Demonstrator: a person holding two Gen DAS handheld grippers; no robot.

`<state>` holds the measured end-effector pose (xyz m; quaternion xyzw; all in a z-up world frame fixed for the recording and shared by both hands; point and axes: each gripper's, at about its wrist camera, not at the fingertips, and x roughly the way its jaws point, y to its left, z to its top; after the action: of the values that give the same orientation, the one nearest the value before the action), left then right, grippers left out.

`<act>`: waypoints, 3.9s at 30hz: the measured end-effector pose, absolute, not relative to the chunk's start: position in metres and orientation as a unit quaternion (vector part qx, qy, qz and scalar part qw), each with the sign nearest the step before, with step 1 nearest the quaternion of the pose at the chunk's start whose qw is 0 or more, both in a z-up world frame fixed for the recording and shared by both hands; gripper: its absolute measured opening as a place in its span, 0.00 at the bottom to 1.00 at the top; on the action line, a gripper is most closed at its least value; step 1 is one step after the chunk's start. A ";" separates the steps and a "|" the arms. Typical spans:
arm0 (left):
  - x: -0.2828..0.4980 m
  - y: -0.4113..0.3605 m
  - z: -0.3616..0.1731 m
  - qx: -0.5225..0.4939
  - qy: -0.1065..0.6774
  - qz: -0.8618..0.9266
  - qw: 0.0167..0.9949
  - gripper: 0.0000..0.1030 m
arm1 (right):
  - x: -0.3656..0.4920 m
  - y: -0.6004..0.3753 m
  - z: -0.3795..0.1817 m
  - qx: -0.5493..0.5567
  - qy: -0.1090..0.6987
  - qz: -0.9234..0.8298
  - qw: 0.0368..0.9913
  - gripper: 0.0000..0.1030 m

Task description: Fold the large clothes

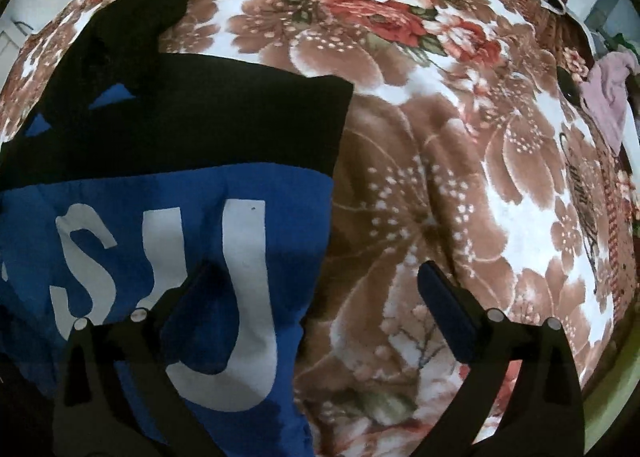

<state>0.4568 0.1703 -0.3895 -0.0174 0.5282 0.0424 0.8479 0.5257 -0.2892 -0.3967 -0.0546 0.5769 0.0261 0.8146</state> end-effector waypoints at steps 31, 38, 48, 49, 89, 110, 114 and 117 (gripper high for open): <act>0.469 0.107 -0.425 0.075 0.529 0.034 0.845 0.96 | 0.545 -0.218 -0.421 -0.165 0.512 0.075 0.840 0.95; 0.457 0.140 -0.392 0.031 0.522 0.061 0.850 0.95 | 0.546 -0.235 -0.375 -0.110 0.508 0.081 0.850 0.95; 0.513 0.173 -0.332 -0.006 0.484 0.040 0.874 0.95 | 0.641 -0.235 -0.320 -0.045 0.514 0.084 0.852 0.95; 0.522 0.175 -0.331 -0.008 0.485 0.038 0.874 0.95 | 0.655 -0.224 -0.320 -0.059 0.514 0.091 0.851 0.95; 0.829 0.156 -0.387 -0.050 0.549 -0.108 0.828 0.05 | 0.873 -0.039 -0.395 -0.047 0.576 0.231 0.783 0.13; 0.562 0.128 -0.276 -0.082 0.485 -0.167 0.854 0.11 | 0.608 -0.078 -0.277 -0.082 0.505 0.271 0.815 0.18; 0.505 0.127 -0.317 -0.118 0.515 -0.144 0.836 0.12 | 0.554 -0.091 -0.311 -0.088 0.529 0.277 0.797 0.20; 0.474 0.122 -0.346 -0.133 0.530 -0.135 0.826 0.12 | 0.519 -0.101 -0.342 -0.086 0.553 0.274 0.782 0.27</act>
<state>0.4743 0.1223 -0.3459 -0.1334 0.5300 -0.1351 0.8265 0.5188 -0.1012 -0.3419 -0.0859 0.5530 0.2739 0.7822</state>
